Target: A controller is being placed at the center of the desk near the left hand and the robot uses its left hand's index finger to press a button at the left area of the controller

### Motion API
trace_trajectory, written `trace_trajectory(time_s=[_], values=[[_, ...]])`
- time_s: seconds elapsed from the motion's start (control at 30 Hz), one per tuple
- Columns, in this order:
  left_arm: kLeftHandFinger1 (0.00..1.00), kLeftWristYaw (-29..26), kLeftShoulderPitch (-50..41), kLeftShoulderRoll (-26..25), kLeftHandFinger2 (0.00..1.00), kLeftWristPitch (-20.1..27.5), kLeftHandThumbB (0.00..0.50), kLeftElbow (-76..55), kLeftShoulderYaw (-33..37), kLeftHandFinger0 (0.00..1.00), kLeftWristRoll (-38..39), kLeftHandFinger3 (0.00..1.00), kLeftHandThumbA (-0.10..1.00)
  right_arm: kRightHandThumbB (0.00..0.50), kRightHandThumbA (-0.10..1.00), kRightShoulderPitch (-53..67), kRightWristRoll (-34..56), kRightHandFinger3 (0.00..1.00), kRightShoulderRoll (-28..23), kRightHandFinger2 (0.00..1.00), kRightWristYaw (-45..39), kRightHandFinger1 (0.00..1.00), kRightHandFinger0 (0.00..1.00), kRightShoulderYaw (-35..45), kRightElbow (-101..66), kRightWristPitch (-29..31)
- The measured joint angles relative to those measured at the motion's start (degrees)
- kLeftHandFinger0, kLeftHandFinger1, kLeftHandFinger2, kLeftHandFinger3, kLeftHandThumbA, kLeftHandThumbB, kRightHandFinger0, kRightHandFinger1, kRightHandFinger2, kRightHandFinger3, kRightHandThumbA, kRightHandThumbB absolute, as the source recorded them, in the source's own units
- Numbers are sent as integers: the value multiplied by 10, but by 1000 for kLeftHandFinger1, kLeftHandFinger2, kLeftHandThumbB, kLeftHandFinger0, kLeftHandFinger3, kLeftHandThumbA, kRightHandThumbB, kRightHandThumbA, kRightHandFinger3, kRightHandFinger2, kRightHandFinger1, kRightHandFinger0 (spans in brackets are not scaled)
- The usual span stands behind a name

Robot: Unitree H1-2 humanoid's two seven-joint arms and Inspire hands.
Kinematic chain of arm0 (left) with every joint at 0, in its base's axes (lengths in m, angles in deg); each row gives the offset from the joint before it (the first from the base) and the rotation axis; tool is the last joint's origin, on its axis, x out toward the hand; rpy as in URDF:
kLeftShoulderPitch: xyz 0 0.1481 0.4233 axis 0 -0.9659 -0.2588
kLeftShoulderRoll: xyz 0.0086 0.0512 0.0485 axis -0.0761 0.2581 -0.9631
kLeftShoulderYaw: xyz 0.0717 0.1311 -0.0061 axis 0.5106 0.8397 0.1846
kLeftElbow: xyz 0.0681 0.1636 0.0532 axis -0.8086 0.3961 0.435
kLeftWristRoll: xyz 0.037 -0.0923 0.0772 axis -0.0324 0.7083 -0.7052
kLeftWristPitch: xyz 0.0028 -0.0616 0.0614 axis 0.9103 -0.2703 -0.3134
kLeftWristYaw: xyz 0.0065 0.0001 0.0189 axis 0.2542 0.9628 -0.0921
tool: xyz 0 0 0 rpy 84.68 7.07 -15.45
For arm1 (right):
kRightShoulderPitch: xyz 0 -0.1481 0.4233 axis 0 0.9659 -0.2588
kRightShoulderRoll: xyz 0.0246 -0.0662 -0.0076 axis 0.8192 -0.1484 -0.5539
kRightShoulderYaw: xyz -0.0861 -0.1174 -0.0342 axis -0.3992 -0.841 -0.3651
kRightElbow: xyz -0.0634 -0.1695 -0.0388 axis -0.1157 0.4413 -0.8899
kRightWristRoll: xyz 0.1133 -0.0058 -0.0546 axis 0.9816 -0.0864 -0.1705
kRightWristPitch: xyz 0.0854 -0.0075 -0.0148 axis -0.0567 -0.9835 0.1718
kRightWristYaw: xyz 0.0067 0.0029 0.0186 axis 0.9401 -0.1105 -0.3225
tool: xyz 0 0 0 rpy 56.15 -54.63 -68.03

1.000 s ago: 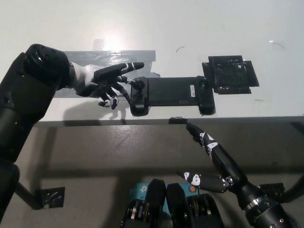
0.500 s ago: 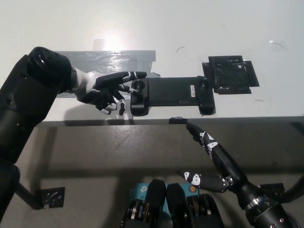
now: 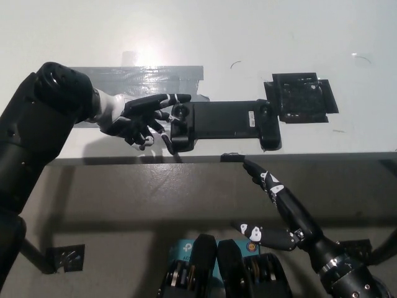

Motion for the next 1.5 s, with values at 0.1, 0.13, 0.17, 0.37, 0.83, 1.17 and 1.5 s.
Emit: trace_trajectory(time_s=[0.1,0.13,0.17,0.37,0.83,1.17,1.5], values=[[99,-2,-3,0,502,3,466,3,-2,0,2,1000,1000,226,760,0,0,1000,0,1000,0,1000,1000,0,1,0],[86,-2,-4,0,471,3,480,4,-3,0,3,1000,1000,227,759,0,0,1000,0,1000,0,1000,1000,0,1,0],[69,-3,-6,0,444,5,487,6,-6,0,5,1000,1000,227,758,0,0,1000,0,1000,0,1000,1000,0,1,0],[10,-12,-24,-1,369,12,499,9,-27,0,23,1000,1000,229,755,0,0,1000,0,1000,0,1000,1000,-1,3,0],[0,-15,-133,-37,306,3,415,-177,-88,0,90,1000,1000,226,725,3,0,1000,0,1000,-1,1000,1000,-4,7,0],[284,-38,-168,-86,498,2,321,-332,-82,154,197,1000,1000,222,683,9,0,1000,-1,1000,0,1000,1000,-5,16,0],[1000,-118,-351,-20,1000,6,325,-573,-162,1000,240,1000,1000,219,740,15,0,1000,-1,1000,0,1000,1000,-8,19,0]])
